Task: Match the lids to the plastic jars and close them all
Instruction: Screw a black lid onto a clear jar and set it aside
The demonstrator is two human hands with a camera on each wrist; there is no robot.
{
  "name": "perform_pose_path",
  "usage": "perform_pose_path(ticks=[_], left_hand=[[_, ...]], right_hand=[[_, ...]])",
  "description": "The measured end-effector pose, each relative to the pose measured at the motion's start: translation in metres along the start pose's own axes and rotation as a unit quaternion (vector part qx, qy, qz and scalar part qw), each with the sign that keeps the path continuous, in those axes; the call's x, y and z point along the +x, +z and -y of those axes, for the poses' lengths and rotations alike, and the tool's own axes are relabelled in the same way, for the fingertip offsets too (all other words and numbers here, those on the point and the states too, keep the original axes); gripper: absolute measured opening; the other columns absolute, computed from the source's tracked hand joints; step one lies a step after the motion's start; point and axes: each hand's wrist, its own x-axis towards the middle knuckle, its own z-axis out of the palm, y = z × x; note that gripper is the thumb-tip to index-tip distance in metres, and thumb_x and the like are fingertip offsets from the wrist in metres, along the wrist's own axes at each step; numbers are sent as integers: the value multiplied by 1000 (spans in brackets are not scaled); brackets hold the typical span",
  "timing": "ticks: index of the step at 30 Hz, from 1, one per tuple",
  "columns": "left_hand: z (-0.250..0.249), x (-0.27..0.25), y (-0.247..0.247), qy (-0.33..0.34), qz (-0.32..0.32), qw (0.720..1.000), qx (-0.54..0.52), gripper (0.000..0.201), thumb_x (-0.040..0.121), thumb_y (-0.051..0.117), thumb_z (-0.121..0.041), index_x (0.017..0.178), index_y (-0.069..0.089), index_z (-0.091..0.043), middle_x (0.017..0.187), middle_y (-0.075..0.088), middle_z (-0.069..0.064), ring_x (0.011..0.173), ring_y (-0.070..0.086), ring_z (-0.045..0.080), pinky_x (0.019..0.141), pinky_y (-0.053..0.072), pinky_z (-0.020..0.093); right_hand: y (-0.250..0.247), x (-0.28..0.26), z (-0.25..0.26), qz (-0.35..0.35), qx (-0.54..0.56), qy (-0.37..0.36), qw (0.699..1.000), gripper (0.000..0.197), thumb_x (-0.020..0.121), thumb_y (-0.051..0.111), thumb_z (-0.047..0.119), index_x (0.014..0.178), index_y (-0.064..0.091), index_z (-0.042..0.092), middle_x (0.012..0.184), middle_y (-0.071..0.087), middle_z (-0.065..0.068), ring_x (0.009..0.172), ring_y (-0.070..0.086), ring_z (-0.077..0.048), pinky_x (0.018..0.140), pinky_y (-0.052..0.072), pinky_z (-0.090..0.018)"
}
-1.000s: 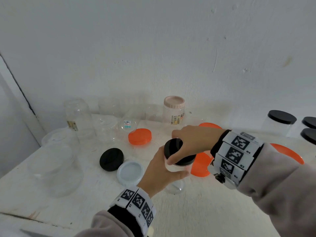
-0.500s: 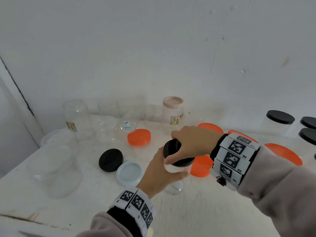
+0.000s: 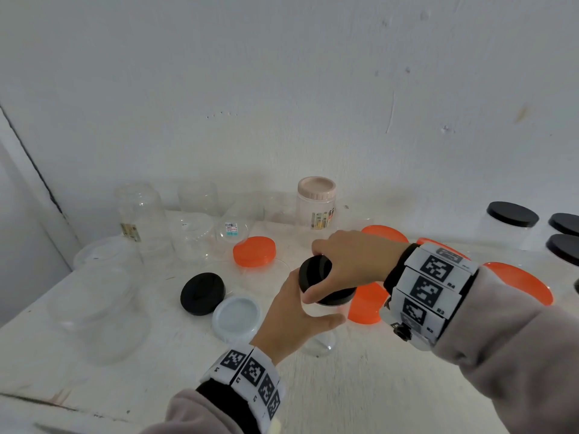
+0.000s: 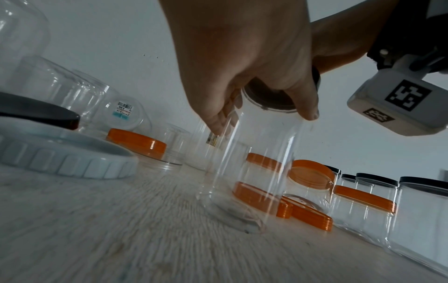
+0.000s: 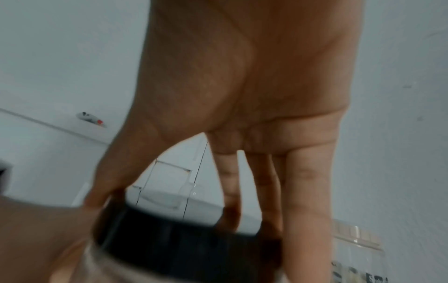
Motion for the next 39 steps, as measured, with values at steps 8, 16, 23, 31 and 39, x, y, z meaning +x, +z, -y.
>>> perform_pose_path(ticks=[8,16,23,31,39], left_hand=[[-1,1,0,-2,1,1000,-3,80,65,86,-38,131,41,-32,121,56,-17,111,51,-8,88,41,10],[1,0,0,-2,6,1000,-6,81,65,86,-37,131,40,-32,122,55,-18,112,51,-7,89,42,13],[0,0,0,-7,-1,1000,9,82,65,86,-39,132,41,-29,122,55,-17,112,51,-4,89,42,13],[-2,-2,0,-9,8,1000,-7,82,66,86,-36,133,40,-31,123,55,-19,112,51,-8,89,43,13],[-4,-2,0,-10,3,1000,-3,79,66,86,-37,131,41,-31,121,55,-19,111,50,-7,87,41,11]], right_hand=[[-13,-4,-3,110,24,-44,993,86,71,79,46,143,32,44,118,40,11,108,41,-12,80,42,-25],[1,1,2,2,-16,13,1000,67,67,58,82,95,49,22,82,52,7,70,49,-8,55,34,-24],[-16,-4,-2,115,30,-34,992,86,70,79,46,143,33,43,118,40,12,111,42,-13,85,44,-28],[-8,1,3,24,-6,-8,1000,69,67,68,73,111,59,21,91,54,11,80,53,-12,60,38,-22],[-16,-3,-2,115,38,-28,992,83,70,78,50,141,35,43,119,41,12,112,42,-13,84,42,-27]])
